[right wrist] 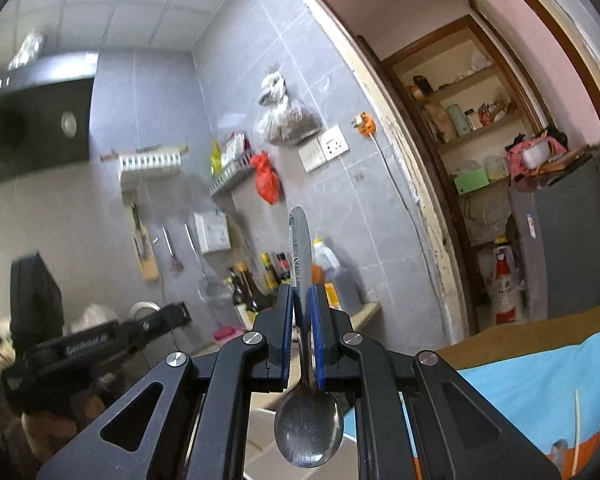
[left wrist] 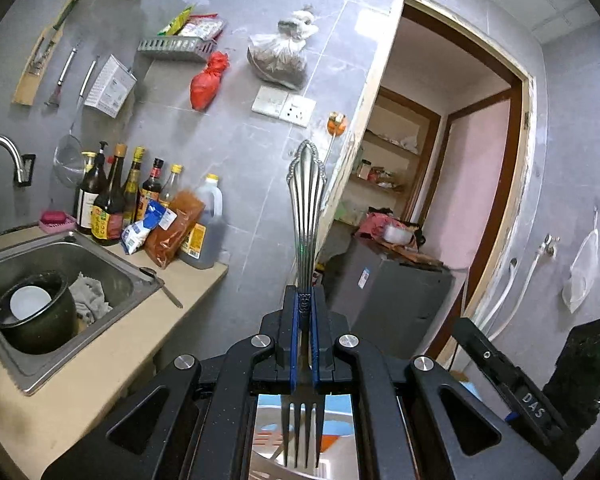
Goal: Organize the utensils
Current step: 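Lift the fork and spoon and carry both over the white holder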
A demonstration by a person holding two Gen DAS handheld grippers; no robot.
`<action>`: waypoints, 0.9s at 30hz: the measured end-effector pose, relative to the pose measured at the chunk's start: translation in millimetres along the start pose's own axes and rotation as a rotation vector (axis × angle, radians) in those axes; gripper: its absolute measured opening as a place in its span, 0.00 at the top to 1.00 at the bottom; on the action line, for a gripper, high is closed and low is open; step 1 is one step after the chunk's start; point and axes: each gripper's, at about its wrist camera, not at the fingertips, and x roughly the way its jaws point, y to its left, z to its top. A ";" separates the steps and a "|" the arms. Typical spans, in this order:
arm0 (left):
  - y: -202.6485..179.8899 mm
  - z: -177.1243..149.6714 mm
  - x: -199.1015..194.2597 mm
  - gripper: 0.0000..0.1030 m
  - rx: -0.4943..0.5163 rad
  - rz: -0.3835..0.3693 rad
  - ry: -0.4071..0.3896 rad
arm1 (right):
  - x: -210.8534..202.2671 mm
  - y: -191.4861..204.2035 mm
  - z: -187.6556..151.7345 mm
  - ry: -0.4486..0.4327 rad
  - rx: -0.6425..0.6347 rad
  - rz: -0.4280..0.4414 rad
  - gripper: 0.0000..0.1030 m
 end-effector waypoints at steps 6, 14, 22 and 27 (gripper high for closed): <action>13.3 -23.8 9.9 0.97 -0.051 -0.014 0.017 | 9.0 0.2 -28.0 0.042 -0.035 -0.027 0.93; 17.3 -20.5 11.7 0.97 -0.094 -0.020 -0.046 | 12.7 3.7 -40.3 0.050 -0.061 -0.034 0.93; -2.1 -34.6 21.5 0.97 0.001 -0.009 -0.076 | 7.2 5.0 -47.4 0.003 -0.089 -0.075 0.93; -14.4 -60.9 25.1 0.97 0.095 0.026 -0.068 | 5.8 5.9 -57.1 -0.001 -0.118 -0.078 0.93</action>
